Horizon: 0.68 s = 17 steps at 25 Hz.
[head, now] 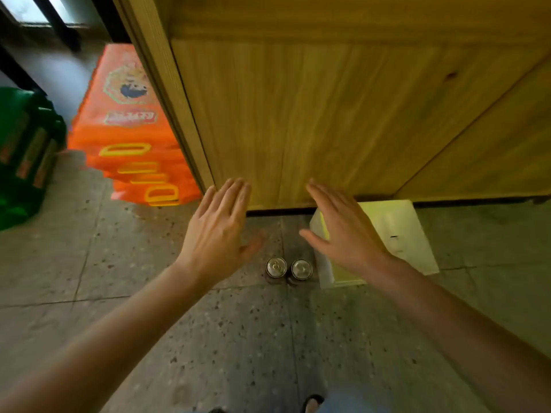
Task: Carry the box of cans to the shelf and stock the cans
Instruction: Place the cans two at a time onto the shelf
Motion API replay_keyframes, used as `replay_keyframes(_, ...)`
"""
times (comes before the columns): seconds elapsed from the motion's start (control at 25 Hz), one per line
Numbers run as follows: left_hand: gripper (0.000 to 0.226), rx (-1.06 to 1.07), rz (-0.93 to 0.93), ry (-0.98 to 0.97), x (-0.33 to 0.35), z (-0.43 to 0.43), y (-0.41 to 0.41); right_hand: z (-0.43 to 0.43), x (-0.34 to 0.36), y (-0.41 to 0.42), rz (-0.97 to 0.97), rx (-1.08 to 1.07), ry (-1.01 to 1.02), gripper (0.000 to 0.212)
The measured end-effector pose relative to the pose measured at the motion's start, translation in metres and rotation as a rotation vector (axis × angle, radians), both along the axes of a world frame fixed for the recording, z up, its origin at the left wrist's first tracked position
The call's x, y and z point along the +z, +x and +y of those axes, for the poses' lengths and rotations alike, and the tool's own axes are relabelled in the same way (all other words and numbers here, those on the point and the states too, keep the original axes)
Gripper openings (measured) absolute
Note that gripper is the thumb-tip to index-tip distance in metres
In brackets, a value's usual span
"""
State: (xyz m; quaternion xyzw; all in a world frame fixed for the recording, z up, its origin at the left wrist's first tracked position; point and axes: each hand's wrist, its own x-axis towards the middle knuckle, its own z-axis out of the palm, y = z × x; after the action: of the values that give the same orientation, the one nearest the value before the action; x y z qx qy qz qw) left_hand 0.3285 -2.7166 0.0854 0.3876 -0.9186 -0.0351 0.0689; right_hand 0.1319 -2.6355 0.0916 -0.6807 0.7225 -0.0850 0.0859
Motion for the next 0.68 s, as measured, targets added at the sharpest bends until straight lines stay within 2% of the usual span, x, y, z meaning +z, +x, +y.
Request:
replay_keyframes(0.16,0.082,-0.023,-0.007,0.100,-0.126,0.011,-0.012,0.014,-0.133,-0.008,-0.050,-0.035,0.027,0.074)
replay_keyframes(0.32,0.084,-0.055,0.005,0.184,-0.217,0.021,-0.030,0.023,-0.228,-0.009,-0.084,-0.054,0.080,0.080)
replay_keyframes(0.52,0.090,-0.073,-0.072,0.351,-0.265,0.039,-0.051,0.031,-0.278,-0.007,-0.146,-0.119,0.153,0.088)
replay_keyframes(0.68,0.070,-0.048,0.006,0.347,-0.276,0.028,-0.058,0.029,-0.289,-0.005,-0.196,-0.177,0.064,0.074)
